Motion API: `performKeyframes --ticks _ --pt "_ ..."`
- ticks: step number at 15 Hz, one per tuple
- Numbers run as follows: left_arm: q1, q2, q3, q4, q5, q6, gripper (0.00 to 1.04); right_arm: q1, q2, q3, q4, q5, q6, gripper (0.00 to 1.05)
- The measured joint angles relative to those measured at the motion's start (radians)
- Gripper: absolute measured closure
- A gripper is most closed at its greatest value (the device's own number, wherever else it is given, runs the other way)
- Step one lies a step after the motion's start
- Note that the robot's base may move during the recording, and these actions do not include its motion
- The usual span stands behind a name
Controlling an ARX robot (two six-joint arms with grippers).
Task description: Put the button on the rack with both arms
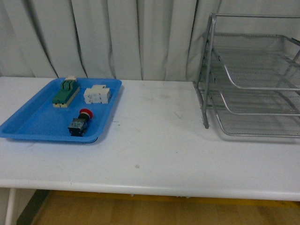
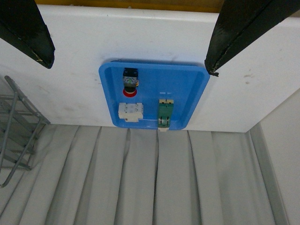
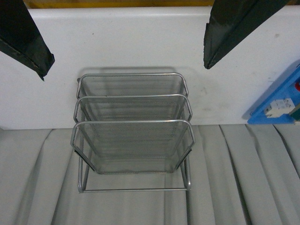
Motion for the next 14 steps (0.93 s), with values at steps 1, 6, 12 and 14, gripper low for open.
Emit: performKeyframes --ticks 1,6,12,14 --pt "0.0 0.0 0.0 0.0 0.0 0.0 0.07 0.0 0.0 0.0 0.0 0.0 0.0 0.06" --pt "0.0 0.0 0.0 0.0 0.0 0.0 0.07 0.0 0.0 0.0 0.0 0.0 0.0 0.06" --pt "0.0 0.0 0.0 0.0 0.0 0.0 0.07 0.0 0.0 0.0 0.0 0.0 0.0 0.06" --pt "0.0 0.0 0.0 0.0 0.0 0.0 0.07 0.0 0.0 0.0 0.0 0.0 0.0 0.06"
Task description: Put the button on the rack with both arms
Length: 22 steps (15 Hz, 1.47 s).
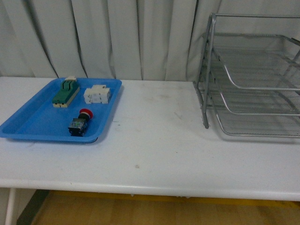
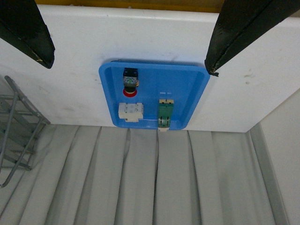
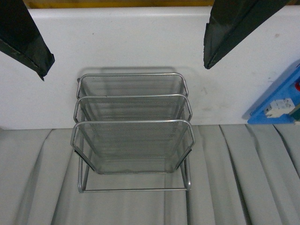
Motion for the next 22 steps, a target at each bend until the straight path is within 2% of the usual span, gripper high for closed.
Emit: performKeyframes --ticks 10,11,12,13,14,16,17,19,22 --pt "0.0 0.0 0.0 0.0 0.0 0.0 0.07 -0.006 0.003 0.0 0.012 -0.021 0.008 0.06" --pt "0.0 0.0 0.0 0.0 0.0 0.0 0.07 -0.11 0.101 0.0 0.209 -0.227 0.1 0.06" --pt "0.0 0.0 0.0 0.0 0.0 0.0 0.07 -0.261 0.319 0.021 0.439 -0.427 0.256 0.06" --pt "0.0 0.0 0.0 0.0 0.0 0.0 0.07 -0.369 0.583 0.069 0.68 -0.568 0.376 0.06" --pt "0.0 0.0 0.0 0.0 0.0 0.0 0.07 -0.424 0.798 0.154 0.871 -0.605 0.465 0.06" --pt "0.0 0.0 0.0 0.0 0.0 0.0 0.07 -0.492 1.208 0.384 1.17 -0.529 0.583 0.06" --pt "0.0 0.0 0.0 0.0 0.0 0.0 0.07 -0.505 1.399 0.495 1.177 -0.48 0.655 0.06" --pt "0.0 0.0 0.0 0.0 0.0 0.0 0.07 -0.505 1.697 0.629 1.137 -0.444 0.818 0.06" --pt "0.0 0.0 0.0 0.0 0.0 0.0 0.07 -0.448 1.884 0.624 1.294 -0.508 1.149 0.06"
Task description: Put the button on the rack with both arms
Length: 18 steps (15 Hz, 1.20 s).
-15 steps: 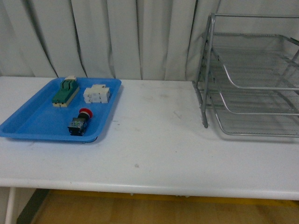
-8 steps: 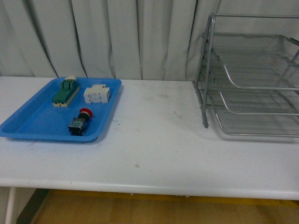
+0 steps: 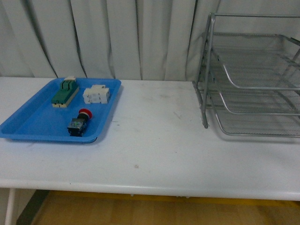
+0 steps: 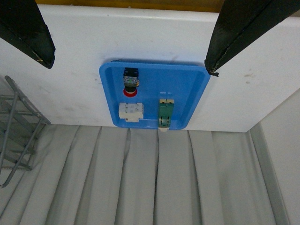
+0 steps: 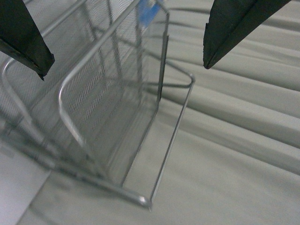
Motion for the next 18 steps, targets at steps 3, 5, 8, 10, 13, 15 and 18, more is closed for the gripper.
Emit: performKeyframes --ticks 3,5,8,10,13,15,18 --pt "0.0 0.0 0.0 0.0 0.0 0.0 0.07 0.119 0.153 -0.043 -0.014 -0.003 0.275 0.06" --pt "0.0 0.0 0.0 0.0 0.0 0.0 0.07 0.163 0.207 -0.037 -0.005 0.002 0.315 0.06" --pt "0.0 0.0 0.0 0.0 0.0 0.0 0.07 0.187 0.268 0.005 -0.003 0.0 0.312 0.06" --pt "0.0 0.0 0.0 0.0 0.0 0.0 0.07 0.185 0.294 0.045 -0.005 0.001 0.299 0.06" --pt "0.0 0.0 0.0 0.0 0.0 0.0 0.07 0.172 0.333 0.102 -0.003 0.0 0.285 0.06" --pt "0.0 0.0 0.0 0.0 0.0 0.0 0.07 0.167 0.351 0.124 -0.003 0.0 0.283 0.06" --pt "0.0 0.0 0.0 0.0 0.0 0.0 0.07 0.171 0.369 0.163 -0.004 0.0 0.263 0.06"
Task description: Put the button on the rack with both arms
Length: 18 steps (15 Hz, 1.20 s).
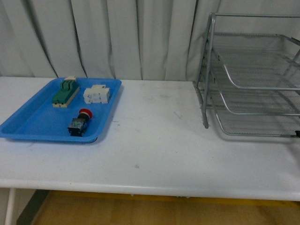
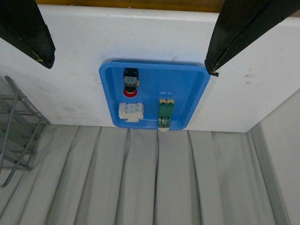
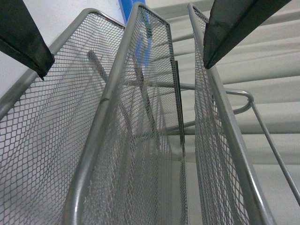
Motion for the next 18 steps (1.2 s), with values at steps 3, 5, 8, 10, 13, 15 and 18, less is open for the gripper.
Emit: performKeyframes --ticks 3,5,8,10,13,15,18 --pt "0.0 0.0 0.0 0.0 0.0 0.0 0.07 0.005 0.014 0.025 0.006 0.0 -0.017 0.06" --pt "0.0 0.0 0.0 0.0 0.0 0.0 0.07 0.006 0.036 0.03 0.0 0.006 -0.023 0.16" --pt "0.0 0.0 0.0 0.0 0.0 0.0 0.07 0.011 0.053 0.03 -0.002 0.014 -0.024 0.18" --pt "0.0 0.0 0.0 0.0 0.0 0.0 0.07 0.016 0.053 0.041 -0.002 0.016 -0.024 0.24" --pt "0.0 0.0 0.0 0.0 0.0 0.0 0.07 0.024 0.055 0.089 0.002 0.027 -0.033 0.48" --pt "0.0 0.0 0.0 0.0 0.0 0.0 0.07 0.03 0.066 0.108 0.002 0.034 -0.048 0.65" --pt "0.0 0.0 0.0 0.0 0.0 0.0 0.07 0.036 0.084 0.115 -0.006 0.04 -0.067 0.94"
